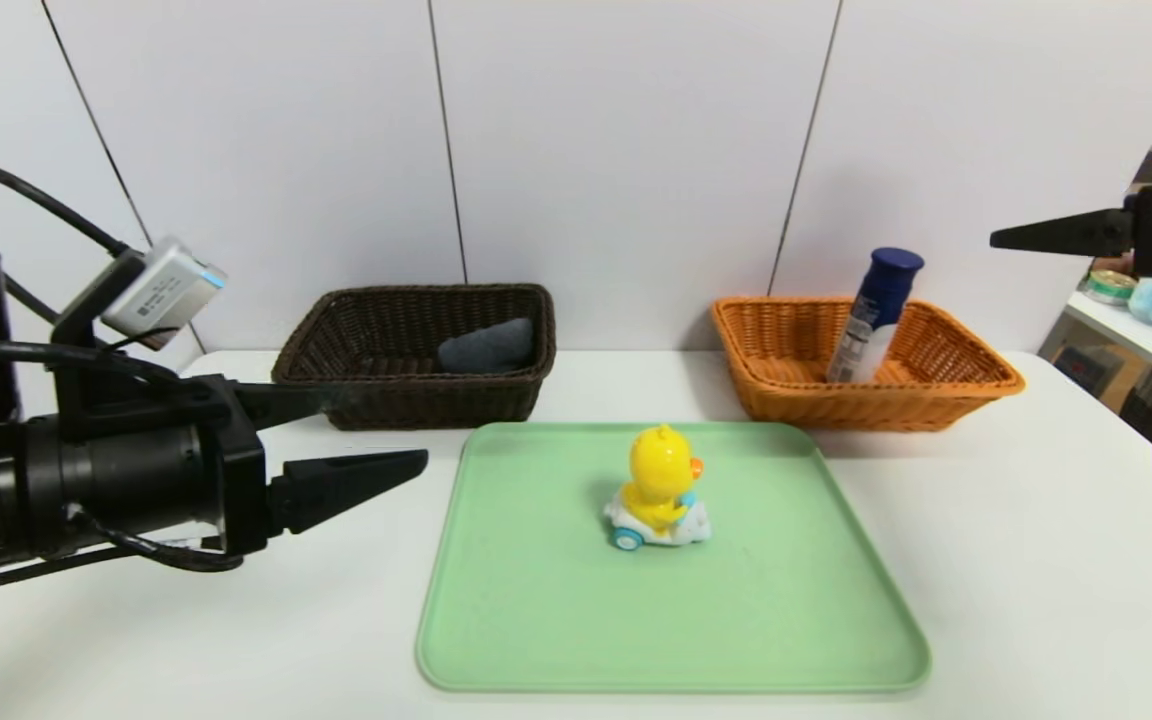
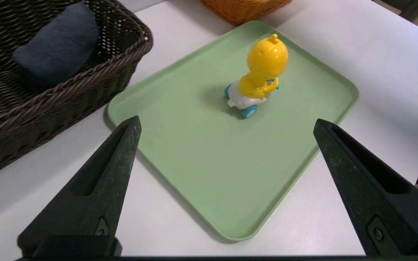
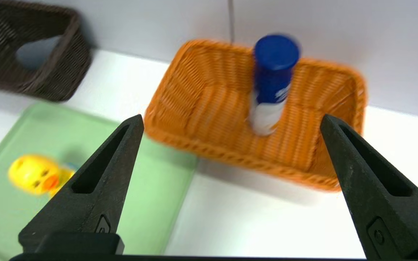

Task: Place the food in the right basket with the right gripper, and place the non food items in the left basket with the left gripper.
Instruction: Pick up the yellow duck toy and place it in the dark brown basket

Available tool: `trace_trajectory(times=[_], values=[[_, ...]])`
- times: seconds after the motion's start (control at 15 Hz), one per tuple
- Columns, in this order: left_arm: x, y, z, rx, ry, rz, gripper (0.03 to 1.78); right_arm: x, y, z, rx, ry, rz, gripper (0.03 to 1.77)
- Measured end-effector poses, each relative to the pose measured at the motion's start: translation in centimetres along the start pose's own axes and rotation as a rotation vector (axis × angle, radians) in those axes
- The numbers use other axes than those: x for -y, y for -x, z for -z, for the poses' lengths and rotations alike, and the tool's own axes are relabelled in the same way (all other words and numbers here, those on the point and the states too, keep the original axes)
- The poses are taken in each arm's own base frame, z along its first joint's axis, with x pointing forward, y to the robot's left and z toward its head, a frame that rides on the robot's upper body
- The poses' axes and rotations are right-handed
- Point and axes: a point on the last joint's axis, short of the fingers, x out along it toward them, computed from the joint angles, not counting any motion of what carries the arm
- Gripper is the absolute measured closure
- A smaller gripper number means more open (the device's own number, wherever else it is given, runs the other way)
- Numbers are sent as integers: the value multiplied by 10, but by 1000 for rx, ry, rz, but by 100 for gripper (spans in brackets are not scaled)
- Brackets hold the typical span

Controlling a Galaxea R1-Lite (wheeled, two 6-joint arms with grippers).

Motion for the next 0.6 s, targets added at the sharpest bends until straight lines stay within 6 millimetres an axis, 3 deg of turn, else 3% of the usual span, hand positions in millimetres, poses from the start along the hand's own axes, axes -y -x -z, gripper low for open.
trace_trajectory(times=[0.33,0.6], values=[[7,-50,5,7,-61,133,12,-25,30,38,-58,-17,-29,11],[12,-84,16,-30,-89,201,12,-50,42,72,-114,14,-102,11]])
